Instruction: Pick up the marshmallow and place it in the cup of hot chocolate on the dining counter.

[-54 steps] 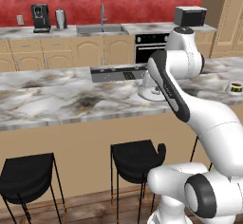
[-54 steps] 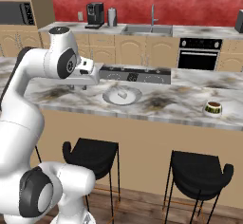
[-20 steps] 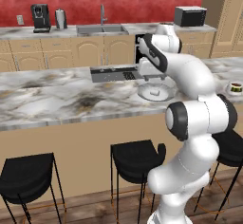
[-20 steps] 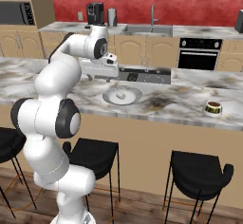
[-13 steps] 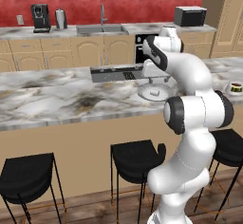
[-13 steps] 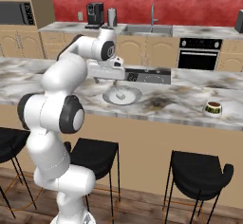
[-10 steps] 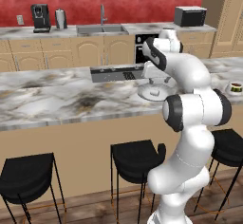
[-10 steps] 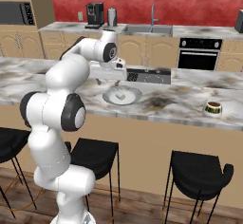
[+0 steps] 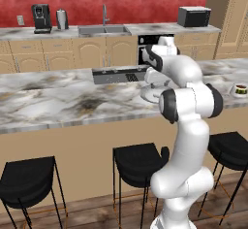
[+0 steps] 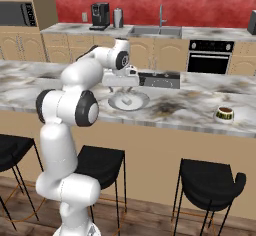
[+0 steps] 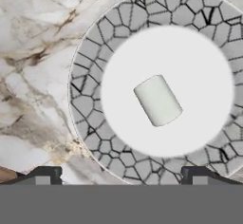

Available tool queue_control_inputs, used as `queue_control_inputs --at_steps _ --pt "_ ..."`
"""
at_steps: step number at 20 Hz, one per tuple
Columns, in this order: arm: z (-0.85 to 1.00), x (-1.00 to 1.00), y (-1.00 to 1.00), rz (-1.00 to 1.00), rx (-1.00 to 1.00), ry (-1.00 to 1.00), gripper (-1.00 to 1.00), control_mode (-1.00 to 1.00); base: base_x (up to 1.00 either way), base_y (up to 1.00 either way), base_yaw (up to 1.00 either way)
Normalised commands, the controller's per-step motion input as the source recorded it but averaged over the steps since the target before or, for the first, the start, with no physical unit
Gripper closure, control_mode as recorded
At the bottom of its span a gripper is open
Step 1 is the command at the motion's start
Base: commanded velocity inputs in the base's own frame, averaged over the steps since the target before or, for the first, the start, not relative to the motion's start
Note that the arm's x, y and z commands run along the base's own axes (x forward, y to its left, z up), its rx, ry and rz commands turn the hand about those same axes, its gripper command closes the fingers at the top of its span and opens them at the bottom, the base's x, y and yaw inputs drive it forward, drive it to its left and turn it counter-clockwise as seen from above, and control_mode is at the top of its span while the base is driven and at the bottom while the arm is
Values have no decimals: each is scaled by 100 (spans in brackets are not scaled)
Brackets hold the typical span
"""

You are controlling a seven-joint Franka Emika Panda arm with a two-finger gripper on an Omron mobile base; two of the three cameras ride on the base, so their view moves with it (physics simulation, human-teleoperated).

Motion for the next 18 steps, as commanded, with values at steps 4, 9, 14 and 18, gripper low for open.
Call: queue_control_inputs --at_steps 4,9,14,18 --pt "-16 63 -24 19 0 2 -100 -100 0 0 0" --pt "-18 47 -9 27 0 2 -100 -100 0 0 0" --pt "-20 12 -4 26 0 3 -100 -100 0 0 0" --pt "-2 -2 -8 19 0 0 -100 -100 0 0 0"
